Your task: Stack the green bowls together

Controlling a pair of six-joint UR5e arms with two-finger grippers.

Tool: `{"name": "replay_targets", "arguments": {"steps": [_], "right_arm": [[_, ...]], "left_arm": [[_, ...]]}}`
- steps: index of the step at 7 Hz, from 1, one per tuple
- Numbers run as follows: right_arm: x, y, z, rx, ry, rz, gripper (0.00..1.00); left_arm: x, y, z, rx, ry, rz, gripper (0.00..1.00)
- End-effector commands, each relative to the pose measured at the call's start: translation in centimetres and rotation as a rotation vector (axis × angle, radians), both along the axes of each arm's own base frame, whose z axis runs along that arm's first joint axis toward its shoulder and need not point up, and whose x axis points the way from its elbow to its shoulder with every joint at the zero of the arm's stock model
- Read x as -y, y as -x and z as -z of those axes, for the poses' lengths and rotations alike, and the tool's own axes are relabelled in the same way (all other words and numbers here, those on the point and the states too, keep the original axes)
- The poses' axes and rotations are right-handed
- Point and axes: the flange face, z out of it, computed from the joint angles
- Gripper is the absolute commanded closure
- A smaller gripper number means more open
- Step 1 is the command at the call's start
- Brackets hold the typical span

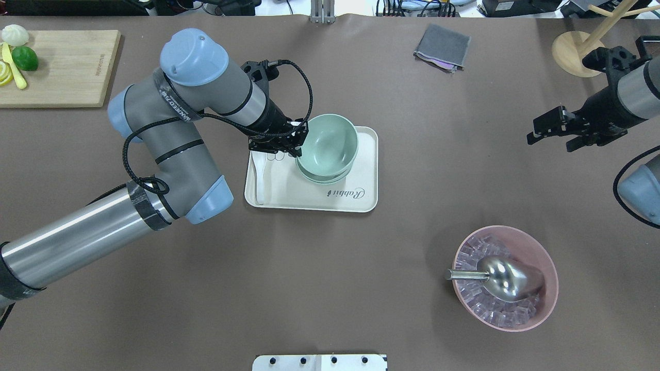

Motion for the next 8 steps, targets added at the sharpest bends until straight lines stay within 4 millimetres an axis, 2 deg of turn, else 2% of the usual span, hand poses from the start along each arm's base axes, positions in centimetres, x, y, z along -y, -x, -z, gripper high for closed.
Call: {"name": "replay_targets", "arguments": {"steps": [1,2,3,5,6,7,8], "right_arm": [[-0.1,-1.0,-0.6,-0.001,-0.008,0.001,0.0],[-0.1,-1.0,-0.5,-0.001,-0.009,0.001,0.0],[0.0,-1.1,-0.6,-0.001,-0.008,0.0,0.0],[0.1,-0.9,-0.6,-0.003,-0.005,0.001,0.0],[0.2,-0.9,-0.7,-0.003,-0.004,0.0,0.0],[0.3,-1.1,-0.9,-0.009,-0.001,-0.006,0.0],[0.4,-2.0,-1.3,-0.011,0.004,-0.019,0.0]], "left_arm": [[0.4,-0.1,-0.3,0.006,-0.008,0.014,1.0],[0.5,-0.1,-0.2,0.008,-0.015,0.029,0.88],[0.6,0.0,-0.5,0.012,-0.015,0.032,0.02],[0.8,0.3,-0.5,0.019,-0.025,0.055,0.01],[1.3,1.7,-0.3,0.013,-0.029,0.07,0.01],[1.8,6.1,-1.5,-0.002,-0.019,0.085,0.01],[1.4,12.3,-4.2,-0.018,-0.021,0.076,0.01]]}}
